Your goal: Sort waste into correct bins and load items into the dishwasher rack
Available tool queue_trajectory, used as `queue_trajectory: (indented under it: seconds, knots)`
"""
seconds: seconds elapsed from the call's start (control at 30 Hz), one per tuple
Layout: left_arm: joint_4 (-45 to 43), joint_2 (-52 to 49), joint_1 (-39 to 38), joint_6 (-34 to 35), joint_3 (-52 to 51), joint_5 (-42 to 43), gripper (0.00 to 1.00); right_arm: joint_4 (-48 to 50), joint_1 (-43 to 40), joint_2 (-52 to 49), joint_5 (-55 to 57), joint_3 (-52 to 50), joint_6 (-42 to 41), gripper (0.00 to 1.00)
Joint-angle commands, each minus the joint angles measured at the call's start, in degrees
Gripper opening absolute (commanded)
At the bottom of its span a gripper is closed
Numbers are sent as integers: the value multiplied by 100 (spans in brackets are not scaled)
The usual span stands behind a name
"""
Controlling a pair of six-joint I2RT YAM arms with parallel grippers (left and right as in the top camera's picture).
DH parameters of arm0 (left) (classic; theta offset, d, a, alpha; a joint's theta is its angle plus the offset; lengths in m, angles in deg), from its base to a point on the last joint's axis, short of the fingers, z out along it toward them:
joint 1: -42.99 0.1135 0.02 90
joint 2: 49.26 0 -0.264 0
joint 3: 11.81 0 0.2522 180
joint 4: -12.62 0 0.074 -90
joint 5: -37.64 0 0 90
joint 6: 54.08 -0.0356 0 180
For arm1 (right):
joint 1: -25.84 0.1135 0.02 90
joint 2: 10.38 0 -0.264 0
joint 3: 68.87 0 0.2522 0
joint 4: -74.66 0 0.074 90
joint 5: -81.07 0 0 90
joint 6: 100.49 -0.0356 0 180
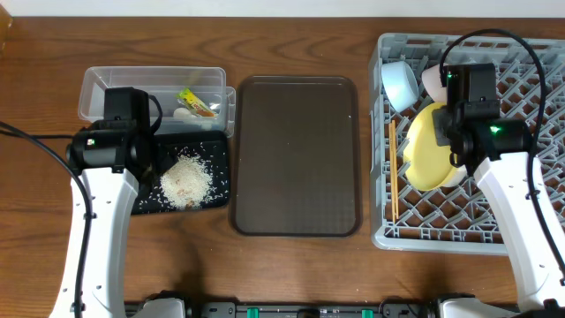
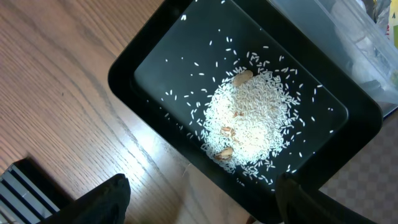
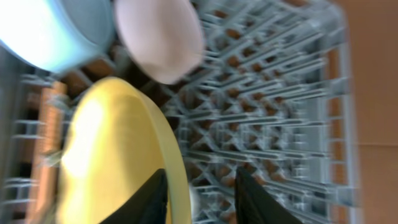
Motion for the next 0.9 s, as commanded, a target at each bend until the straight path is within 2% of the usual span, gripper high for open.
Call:
queue_trajectory:
  seconds: [0.0,0.1,0.33,0.5,0.63,0.87]
  knots:
    - [0,-37,22,70,4,-28,84,-17,-101,28,-671,-4,-1182,49]
    - [-7,-37,22,-48,7,-28,88,-76,-313,55,-1084,-4,-1950,63]
    - [-330,-37,-70,-1137,7,258,94,-216,-942,308,-2583,-4,-1788,79]
    - [-136,-37,-256,-1602,4,861,93,-798,-1088,472,-2848,-4,-1786,81]
    - [184,35,-485,-1991,-42,911,88,-1121,-1086,671,-3217,-35,-1657,81]
    - [-170,1207,-898,-1996,-728,894,88,-798,-1082,1858,-3261,-951,-1657,84]
